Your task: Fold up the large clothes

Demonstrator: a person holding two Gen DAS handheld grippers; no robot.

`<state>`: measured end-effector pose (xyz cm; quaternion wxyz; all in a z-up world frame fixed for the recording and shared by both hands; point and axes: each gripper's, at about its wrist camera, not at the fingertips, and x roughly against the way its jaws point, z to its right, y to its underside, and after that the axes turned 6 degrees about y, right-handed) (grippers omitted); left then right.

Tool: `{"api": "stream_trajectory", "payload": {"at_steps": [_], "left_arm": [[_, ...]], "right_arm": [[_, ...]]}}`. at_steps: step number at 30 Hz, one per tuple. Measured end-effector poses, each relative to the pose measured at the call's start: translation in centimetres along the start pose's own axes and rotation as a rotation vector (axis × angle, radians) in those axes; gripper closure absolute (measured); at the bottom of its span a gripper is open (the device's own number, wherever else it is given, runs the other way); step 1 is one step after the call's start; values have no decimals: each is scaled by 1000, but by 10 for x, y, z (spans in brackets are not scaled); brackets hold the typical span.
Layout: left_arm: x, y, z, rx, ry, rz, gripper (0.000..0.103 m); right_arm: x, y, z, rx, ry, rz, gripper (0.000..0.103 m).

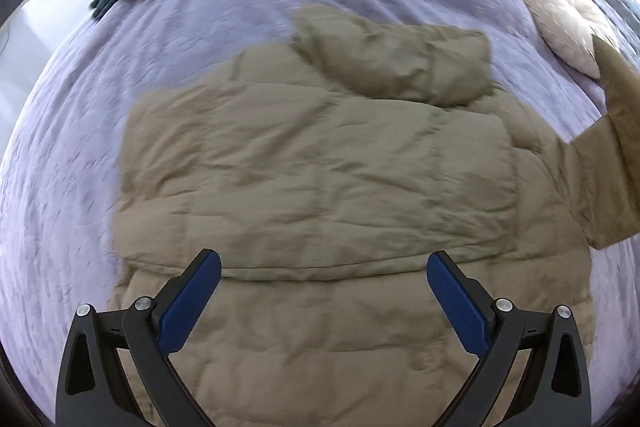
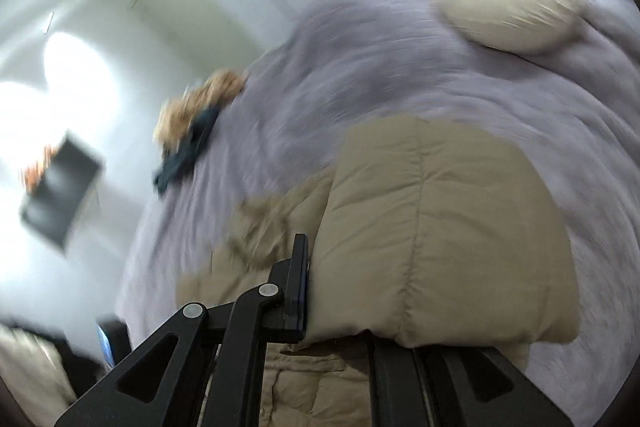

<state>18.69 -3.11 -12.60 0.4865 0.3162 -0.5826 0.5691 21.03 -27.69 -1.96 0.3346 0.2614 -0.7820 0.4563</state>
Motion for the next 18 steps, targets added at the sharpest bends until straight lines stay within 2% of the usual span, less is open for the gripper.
{"api": "stream_trajectory", "payload": {"at_steps": [4,6,11,15,16,17,18], "left_arm": [[0,0,-30,40,-23,11,0],[0,1,-38,52,-26,16,0],[-6,3,-56,76,-18,12,0],[-9,4,-63,86,3,6,0],[-9,5,-64,88,9,6,0],[-9,5,-65,89,12,6,0],[-9,5,-65,91,15,6,0]], "right_arm": [[-43,36,-65,200,57,-89,94],[-66,57,-84,265,88,-146,94],[-97,97,-87,275,146,-250,94],[-116,112,-83,237,188,-324,93],[-122,116,-79,219,201,-352,88],[-128,118,-78,201,206,-380,73],[-130,122,-76,176,202,-400,64]]}}
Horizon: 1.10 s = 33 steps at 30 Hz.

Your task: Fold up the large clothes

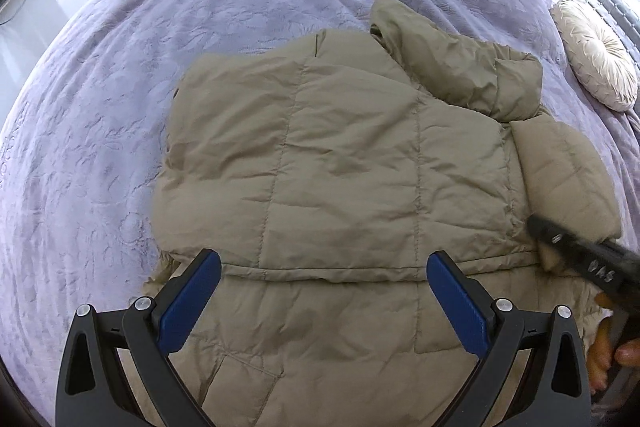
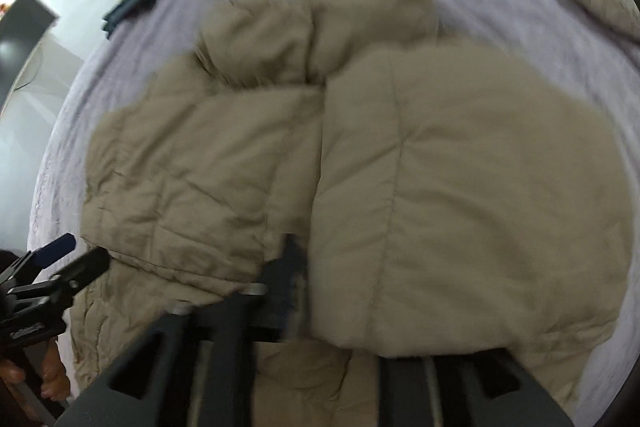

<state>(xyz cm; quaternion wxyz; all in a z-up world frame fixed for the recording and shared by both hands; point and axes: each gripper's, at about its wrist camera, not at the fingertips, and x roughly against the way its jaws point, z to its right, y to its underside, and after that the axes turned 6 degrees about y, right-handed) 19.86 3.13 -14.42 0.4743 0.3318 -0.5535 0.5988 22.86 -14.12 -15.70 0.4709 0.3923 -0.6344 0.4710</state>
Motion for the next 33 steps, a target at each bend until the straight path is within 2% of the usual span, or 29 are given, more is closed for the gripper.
{"api": "stream_trajectory", "payload": {"at_steps": [1,2,3,5,9,12,15,16,17,18,19,20,23,27,28,29,31,33], "left_arm": [[1,1,0,2,3,1,0],[1,0,0,4,9,3,0],[2,-1,1,4,15,4,0],[4,-2,3,-1,29,11,0],[7,-7,8,-13,76,22,0],[8,-10,10,-13,134,21,0],[9,-11,10,-16,158,23,0],[10,-13,10,-14,169,25,0],[11,-14,9,-10,184,28,0],[12,-16,7,-3,199,33,0],[15,-19,4,6,219,40,0],[17,-21,1,13,235,48,0],[25,-30,-12,57,308,80,0],[26,-41,-27,130,463,93,0],[22,-43,-29,147,505,82,0],[18,-45,-29,157,545,67,0],[9,-47,-26,173,600,36,0],[0,-47,-19,174,625,14,0]], "right_arm": [[0,1,0,-21,-25,-4,47],[2,2,-2,-34,-47,0,34],[3,2,-3,-40,-53,3,32],[10,4,-6,-55,-48,11,31],[38,14,12,-165,-100,63,31],[57,27,51,-319,-140,103,31],[56,25,86,-479,-192,115,32],[55,26,102,-555,-235,127,39],[56,25,110,-594,-261,141,56],[56,22,114,-607,-264,155,64],[58,18,113,-596,-246,173,81],[60,12,106,-565,-233,190,87],[67,-7,69,-406,-231,215,87],[62,-20,8,-190,-245,171,86],[58,-20,-3,-152,-238,148,78],[54,-19,-11,-128,-237,124,57],[47,-15,-16,-129,-257,91,31],[47,-8,-8,-154,-284,71,31]]}}
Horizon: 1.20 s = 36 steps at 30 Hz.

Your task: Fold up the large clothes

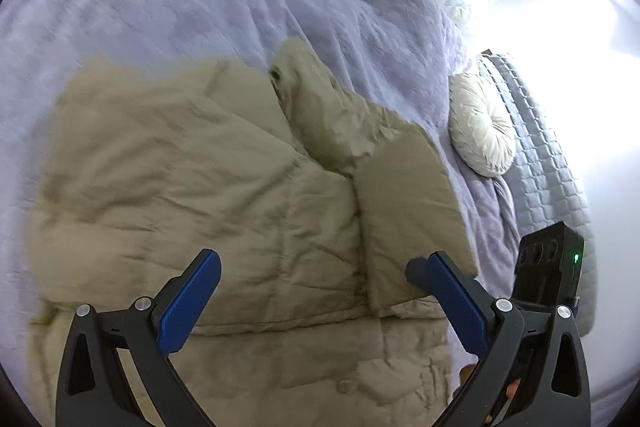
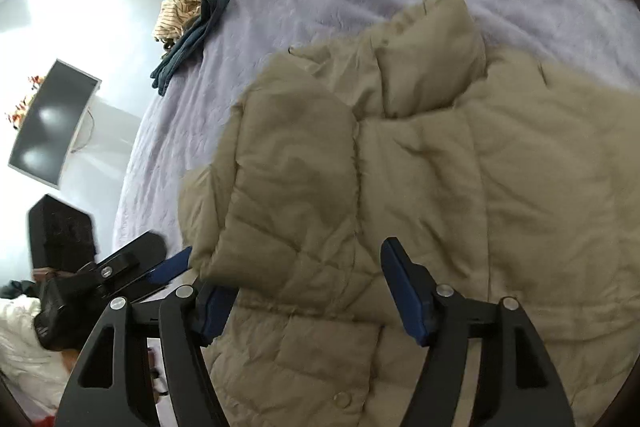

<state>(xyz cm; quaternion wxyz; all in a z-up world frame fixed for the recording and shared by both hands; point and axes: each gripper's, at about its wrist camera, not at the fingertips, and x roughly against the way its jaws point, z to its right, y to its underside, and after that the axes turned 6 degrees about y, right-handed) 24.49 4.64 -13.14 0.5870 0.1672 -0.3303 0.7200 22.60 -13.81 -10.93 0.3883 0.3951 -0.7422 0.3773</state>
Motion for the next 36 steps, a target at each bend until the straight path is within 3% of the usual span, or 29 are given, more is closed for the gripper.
{"api": "stream_trajectory", "payload": {"at_steps": [6,10,15,16,18,19,20,23,27,28,29,30,34,36], "left_arm": [[-33,5,6,4,34,-55,0],[-42,5,7,26,108,-67,0],[-60,6,15,12,57,-84,0],[-61,6,18,9,49,-76,0],[-58,6,21,8,47,-47,0],[-56,5,20,14,53,-39,0],[-53,3,20,25,67,-29,0],[-43,0,12,46,100,-17,0],[-32,-5,-8,102,166,-25,0],[-32,-5,-13,119,190,-32,0],[-32,-6,-17,134,209,-37,0],[-32,-6,-21,152,225,-41,0],[-41,-5,-21,143,221,-64,0],[-46,-5,-17,118,216,-79,0]], "right_arm": [[31,26,76,-164,39,-38,31],[61,43,129,-293,59,17,31],[57,32,134,-367,-122,72,31],[51,29,129,-367,-148,70,34],[33,21,116,-360,-187,49,56],[23,17,107,-353,-194,34,83],[14,12,97,-342,-197,20,91],[-3,6,64,-248,-216,13,91],[-27,4,19,-117,-234,-81,86],[-35,6,9,-84,-216,-118,67],[-40,10,2,-56,-201,-140,41],[-42,15,-1,-33,-187,-146,33],[-29,33,12,-12,-134,-153,31],[-12,44,43,-64,-64,-140,31]]}}
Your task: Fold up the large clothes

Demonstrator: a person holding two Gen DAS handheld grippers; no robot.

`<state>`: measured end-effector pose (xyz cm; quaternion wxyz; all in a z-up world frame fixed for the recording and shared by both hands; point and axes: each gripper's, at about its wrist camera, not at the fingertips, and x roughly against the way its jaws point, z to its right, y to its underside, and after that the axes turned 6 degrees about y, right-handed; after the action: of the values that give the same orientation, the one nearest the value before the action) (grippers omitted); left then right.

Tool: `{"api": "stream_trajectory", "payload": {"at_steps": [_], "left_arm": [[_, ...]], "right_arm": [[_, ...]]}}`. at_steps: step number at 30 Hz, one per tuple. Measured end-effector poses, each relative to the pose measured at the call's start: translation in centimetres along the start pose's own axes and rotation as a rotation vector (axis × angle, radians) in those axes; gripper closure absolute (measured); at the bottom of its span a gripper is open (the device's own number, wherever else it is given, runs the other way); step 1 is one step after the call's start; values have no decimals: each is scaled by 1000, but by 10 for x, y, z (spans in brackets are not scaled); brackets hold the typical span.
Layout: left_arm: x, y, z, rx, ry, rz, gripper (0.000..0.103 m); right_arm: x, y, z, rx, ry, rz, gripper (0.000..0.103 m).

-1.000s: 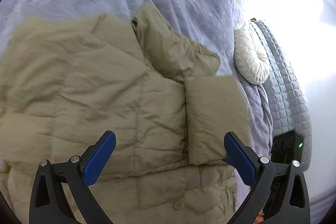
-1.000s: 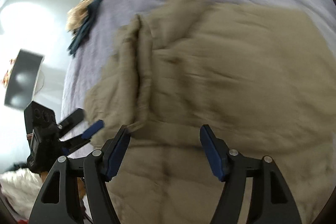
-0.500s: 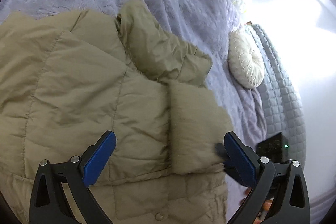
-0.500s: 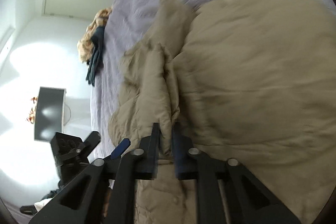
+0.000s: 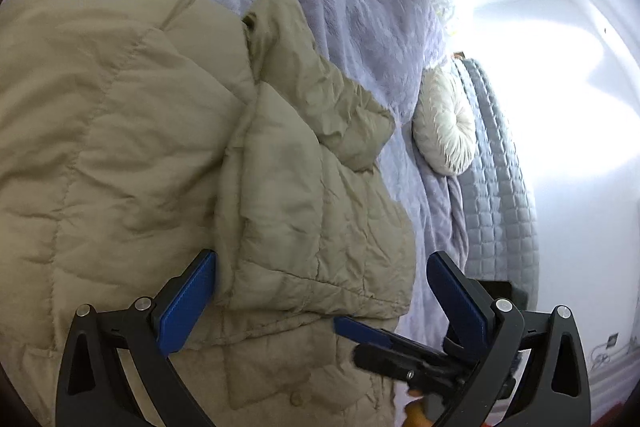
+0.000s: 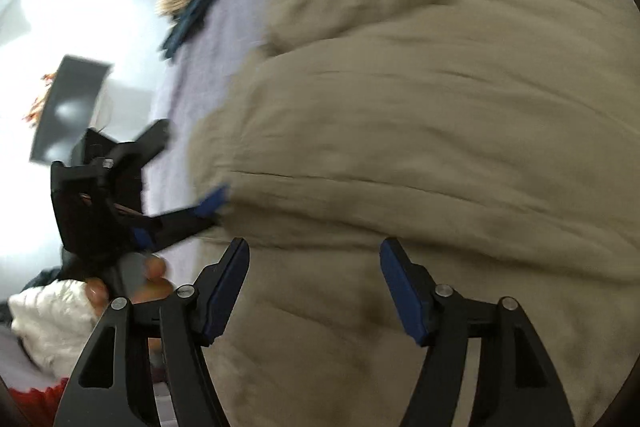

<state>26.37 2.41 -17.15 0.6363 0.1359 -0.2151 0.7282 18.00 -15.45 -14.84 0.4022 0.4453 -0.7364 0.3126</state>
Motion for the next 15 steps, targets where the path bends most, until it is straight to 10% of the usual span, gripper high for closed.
{"api": "stream_trajectory", "payload": {"at_steps": [4,7,9,11,15], "left_arm": [[-13,-2,6,-50,-83,-11,1],[-22,-2,9,-77,-119,-30,39],[-26,0,15,-106,-101,-52,77],[-22,6,27,-169,-109,-47,86],[-13,20,34,-248,-184,-30,86]], "right_arm": [[42,16,80,-219,74,68,32],[70,26,130,-398,36,138,32],[82,23,151,-463,5,190,50],[86,17,159,-457,37,202,93],[88,5,161,-333,126,197,94]]}}
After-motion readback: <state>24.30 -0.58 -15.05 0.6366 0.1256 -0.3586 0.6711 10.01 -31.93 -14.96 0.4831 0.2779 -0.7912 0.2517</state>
